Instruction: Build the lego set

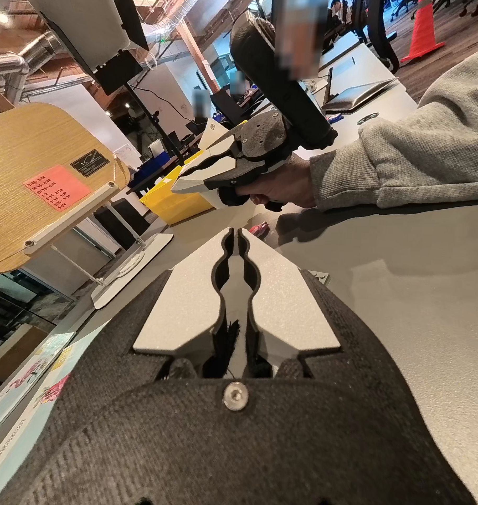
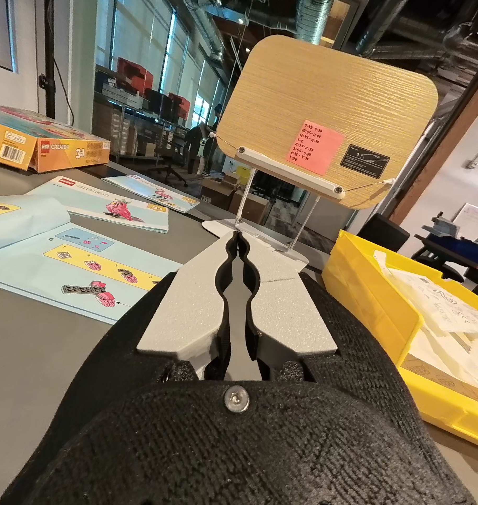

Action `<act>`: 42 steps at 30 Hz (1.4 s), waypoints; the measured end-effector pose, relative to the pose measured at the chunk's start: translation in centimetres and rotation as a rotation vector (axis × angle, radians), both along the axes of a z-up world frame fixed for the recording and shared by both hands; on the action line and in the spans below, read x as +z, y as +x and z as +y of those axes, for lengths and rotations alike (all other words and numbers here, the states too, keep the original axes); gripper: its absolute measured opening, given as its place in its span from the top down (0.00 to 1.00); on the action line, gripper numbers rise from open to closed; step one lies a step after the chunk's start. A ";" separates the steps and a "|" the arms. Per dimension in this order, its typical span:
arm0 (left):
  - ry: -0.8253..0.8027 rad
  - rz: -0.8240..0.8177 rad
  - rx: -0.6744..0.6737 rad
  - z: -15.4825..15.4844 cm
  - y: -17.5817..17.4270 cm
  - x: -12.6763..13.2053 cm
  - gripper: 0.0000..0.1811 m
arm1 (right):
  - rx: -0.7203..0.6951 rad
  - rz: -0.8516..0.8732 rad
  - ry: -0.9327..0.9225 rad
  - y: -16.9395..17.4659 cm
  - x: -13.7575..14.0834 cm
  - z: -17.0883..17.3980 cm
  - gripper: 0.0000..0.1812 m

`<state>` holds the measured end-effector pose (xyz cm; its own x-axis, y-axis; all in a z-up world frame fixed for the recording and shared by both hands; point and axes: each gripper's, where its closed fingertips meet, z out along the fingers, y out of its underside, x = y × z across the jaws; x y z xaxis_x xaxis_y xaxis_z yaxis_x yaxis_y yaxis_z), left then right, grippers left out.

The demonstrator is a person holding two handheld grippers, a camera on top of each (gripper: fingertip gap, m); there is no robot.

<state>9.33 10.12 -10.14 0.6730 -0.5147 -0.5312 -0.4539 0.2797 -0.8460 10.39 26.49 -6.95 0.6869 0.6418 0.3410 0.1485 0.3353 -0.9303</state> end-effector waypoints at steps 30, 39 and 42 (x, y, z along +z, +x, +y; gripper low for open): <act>0.024 -0.032 0.169 1.6 -2.6 0.8 1.00 | -0.018 0.008 -0.035 0.7 0.3 0.6 1.00; -0.003 -0.217 0.277 2.7 -6.0 2.4 1.00 | -0.024 -0.025 -0.026 1.3 0.4 -0.4 0.99; -0.007 -0.242 0.259 2.5 -5.8 2.5 1.00 | -0.058 -0.064 0.042 2.3 0.8 -1.0 0.98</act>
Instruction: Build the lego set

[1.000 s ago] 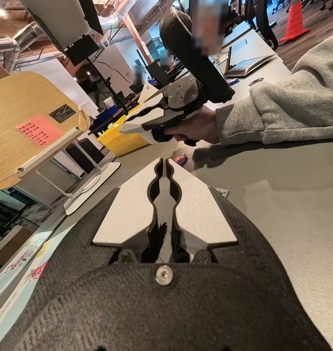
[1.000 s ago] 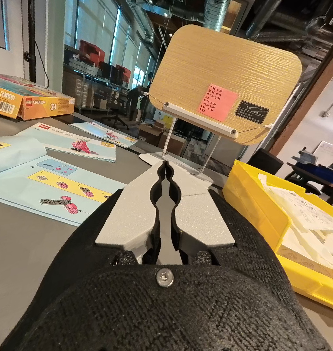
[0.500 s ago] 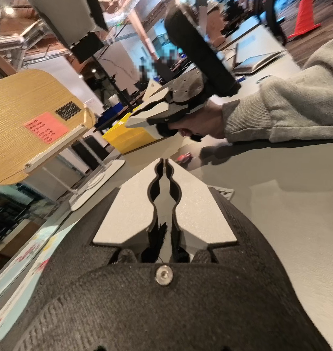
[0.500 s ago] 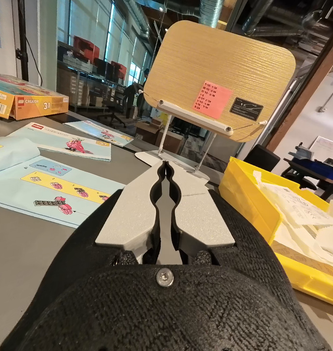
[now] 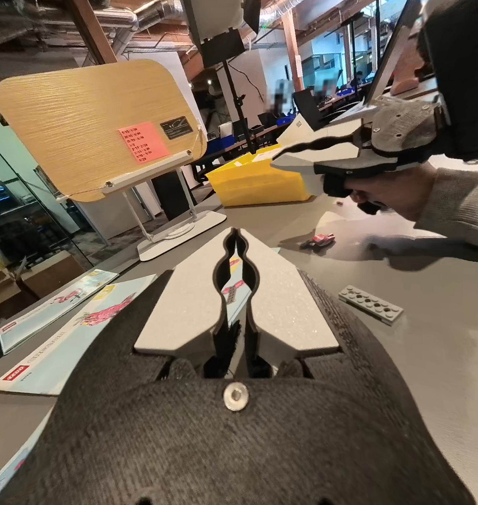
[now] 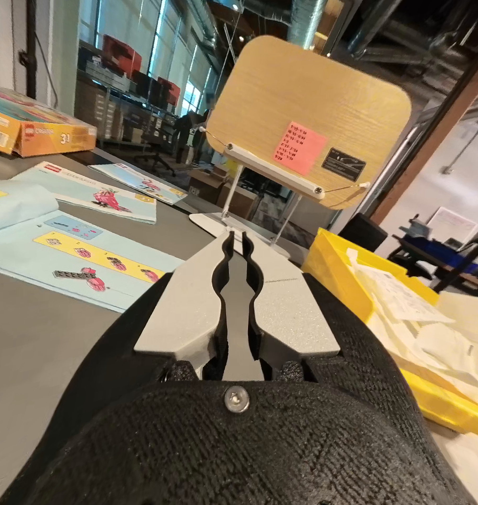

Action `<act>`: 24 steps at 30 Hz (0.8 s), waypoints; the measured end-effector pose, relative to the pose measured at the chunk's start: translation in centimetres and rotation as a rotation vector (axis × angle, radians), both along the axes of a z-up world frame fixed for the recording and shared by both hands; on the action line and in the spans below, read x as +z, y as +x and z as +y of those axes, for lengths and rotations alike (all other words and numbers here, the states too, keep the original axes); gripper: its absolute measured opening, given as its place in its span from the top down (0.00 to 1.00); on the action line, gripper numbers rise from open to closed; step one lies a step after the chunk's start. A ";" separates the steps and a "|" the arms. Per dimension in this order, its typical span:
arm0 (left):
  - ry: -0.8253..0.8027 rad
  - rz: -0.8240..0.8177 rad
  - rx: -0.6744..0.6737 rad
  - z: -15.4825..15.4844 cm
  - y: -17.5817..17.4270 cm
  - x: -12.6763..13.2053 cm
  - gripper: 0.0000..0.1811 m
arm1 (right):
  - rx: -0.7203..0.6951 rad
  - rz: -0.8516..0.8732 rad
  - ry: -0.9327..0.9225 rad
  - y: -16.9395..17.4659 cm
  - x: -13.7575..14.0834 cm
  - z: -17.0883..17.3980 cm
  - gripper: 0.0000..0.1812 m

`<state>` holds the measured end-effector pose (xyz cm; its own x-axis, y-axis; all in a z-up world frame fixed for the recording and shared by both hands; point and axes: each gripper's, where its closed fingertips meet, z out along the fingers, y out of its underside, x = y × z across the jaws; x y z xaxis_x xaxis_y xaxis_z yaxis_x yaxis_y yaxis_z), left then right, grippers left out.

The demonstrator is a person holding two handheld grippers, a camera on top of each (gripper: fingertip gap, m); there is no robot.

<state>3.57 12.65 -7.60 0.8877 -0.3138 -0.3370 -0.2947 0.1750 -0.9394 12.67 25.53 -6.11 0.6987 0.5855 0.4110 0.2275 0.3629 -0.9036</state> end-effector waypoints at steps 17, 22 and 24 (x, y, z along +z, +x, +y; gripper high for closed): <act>-0.002 0.205 -0.218 -2.0 4.8 -2.1 1.00 | 0.051 -0.239 0.010 2.5 -3.6 -2.7 1.00; 0.000 0.203 -0.219 -2.0 4.9 -2.1 1.00 | 0.090 -0.306 -0.162 2.0 -6.2 -2.2 0.96; 0.006 0.198 -0.215 -1.9 4.8 -2.1 1.00 | 0.093 -0.349 -0.202 1.9 -7.1 -2.1 0.93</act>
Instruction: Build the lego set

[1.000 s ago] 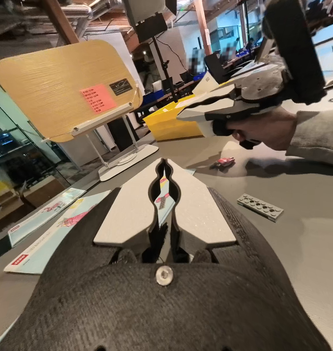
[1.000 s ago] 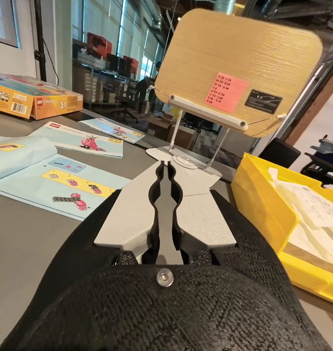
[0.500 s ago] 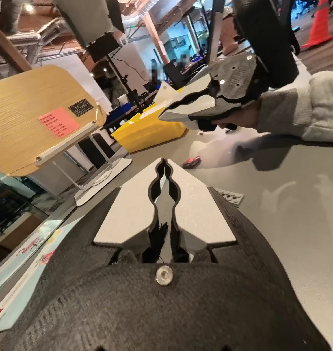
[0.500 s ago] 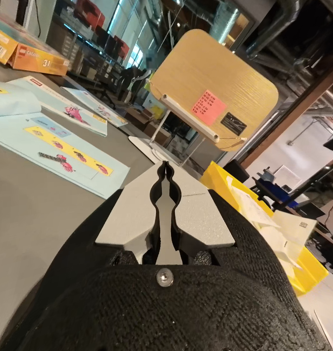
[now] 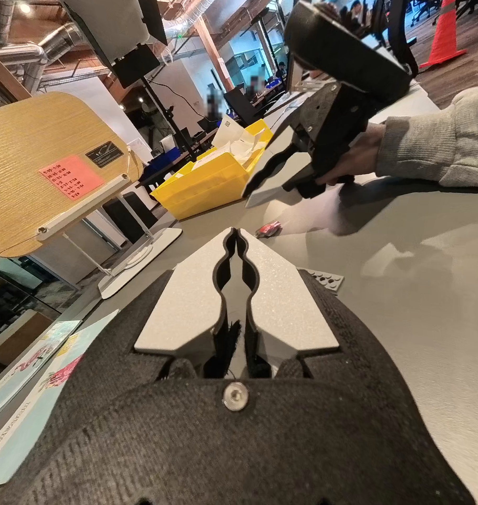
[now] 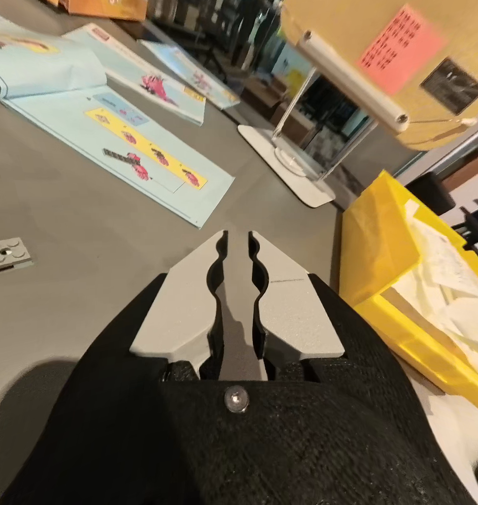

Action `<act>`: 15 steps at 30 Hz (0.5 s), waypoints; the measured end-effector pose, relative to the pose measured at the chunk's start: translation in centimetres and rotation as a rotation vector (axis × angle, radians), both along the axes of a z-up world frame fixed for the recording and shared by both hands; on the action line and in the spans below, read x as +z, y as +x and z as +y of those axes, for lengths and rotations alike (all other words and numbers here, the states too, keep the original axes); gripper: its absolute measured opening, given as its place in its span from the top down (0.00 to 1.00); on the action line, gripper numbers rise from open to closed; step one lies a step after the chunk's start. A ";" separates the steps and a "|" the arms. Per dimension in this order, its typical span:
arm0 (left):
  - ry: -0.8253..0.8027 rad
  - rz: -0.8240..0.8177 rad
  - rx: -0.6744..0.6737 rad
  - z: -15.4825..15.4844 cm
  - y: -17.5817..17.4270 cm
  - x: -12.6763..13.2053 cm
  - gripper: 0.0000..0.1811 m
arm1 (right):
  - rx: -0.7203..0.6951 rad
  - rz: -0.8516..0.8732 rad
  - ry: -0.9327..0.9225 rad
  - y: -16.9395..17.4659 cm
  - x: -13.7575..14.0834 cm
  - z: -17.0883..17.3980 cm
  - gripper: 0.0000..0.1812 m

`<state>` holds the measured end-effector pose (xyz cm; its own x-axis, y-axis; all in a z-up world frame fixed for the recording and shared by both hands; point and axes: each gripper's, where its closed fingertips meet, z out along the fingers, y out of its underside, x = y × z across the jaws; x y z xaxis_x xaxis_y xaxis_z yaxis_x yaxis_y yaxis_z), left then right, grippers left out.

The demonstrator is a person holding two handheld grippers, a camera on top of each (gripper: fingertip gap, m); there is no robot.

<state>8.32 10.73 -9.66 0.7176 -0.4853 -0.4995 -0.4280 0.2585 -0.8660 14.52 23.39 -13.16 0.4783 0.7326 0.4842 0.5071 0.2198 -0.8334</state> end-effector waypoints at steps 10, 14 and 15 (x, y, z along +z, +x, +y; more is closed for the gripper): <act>-0.012 -0.050 0.008 0.3 -0.6 0.4 1.00 | 0.045 -0.084 -0.269 -0.1 -2.9 -1.0 0.83; -0.014 -0.054 0.008 0.3 -0.6 0.4 1.00 | 0.041 -0.103 -0.341 0.1 -3.7 -1.3 0.83; -0.014 -0.055 0.008 0.3 -0.6 0.4 1.00 | 0.041 -0.113 -0.361 0.1 -4.0 -1.3 0.83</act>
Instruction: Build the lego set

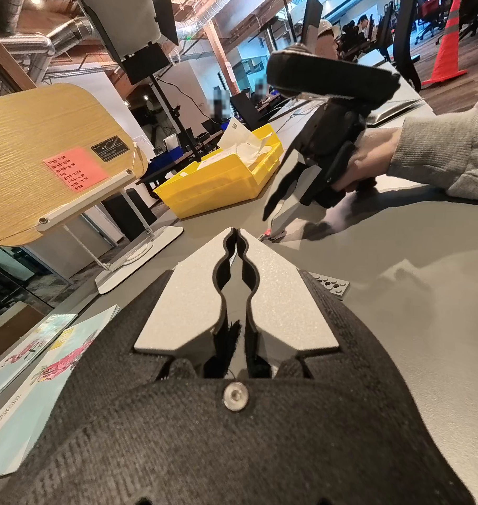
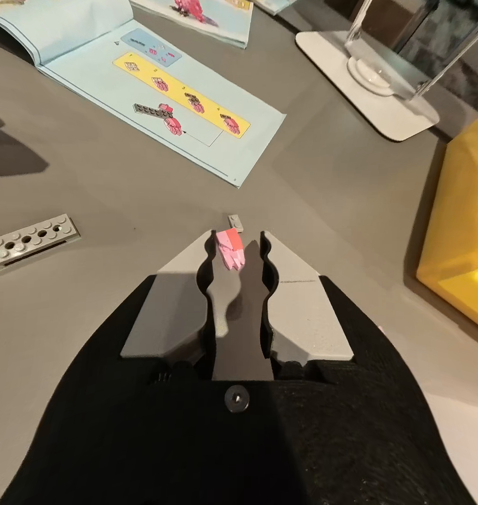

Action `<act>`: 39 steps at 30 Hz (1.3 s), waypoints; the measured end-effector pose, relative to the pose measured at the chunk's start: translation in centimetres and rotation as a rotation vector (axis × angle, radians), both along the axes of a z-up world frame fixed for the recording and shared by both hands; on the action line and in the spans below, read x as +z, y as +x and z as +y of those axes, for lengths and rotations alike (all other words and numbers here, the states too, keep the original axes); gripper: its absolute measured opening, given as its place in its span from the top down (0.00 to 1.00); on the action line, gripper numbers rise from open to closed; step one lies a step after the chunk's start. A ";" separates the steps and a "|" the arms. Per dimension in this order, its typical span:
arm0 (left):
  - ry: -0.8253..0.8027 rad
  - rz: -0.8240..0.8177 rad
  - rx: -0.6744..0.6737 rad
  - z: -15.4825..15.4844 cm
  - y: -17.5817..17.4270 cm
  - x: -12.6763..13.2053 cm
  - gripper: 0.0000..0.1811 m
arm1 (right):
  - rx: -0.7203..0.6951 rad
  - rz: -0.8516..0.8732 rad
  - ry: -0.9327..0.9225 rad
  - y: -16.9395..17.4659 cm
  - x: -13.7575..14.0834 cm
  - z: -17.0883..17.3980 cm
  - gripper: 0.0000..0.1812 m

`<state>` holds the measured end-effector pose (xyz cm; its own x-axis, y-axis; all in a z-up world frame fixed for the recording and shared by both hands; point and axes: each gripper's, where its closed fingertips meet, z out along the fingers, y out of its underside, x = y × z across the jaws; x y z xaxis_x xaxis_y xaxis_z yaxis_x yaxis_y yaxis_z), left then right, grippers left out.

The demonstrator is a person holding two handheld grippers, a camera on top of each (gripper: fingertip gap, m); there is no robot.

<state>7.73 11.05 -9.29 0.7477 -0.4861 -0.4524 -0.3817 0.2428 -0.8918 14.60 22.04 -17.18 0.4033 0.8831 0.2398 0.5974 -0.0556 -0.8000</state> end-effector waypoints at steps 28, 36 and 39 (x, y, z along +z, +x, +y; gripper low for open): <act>-0.001 -0.002 -0.002 0.1 0.0 0.0 1.00 | 0.016 -0.041 -0.042 0.0 -0.8 -0.4 0.92; -0.035 -0.041 -0.007 0.2 -0.5 0.2 1.00 | 0.146 -0.009 0.353 -2.3 2.1 -3.4 0.92; -0.067 -0.052 0.005 0.5 -0.9 0.0 1.00 | 0.216 0.013 0.465 -3.4 3.2 -5.0 0.92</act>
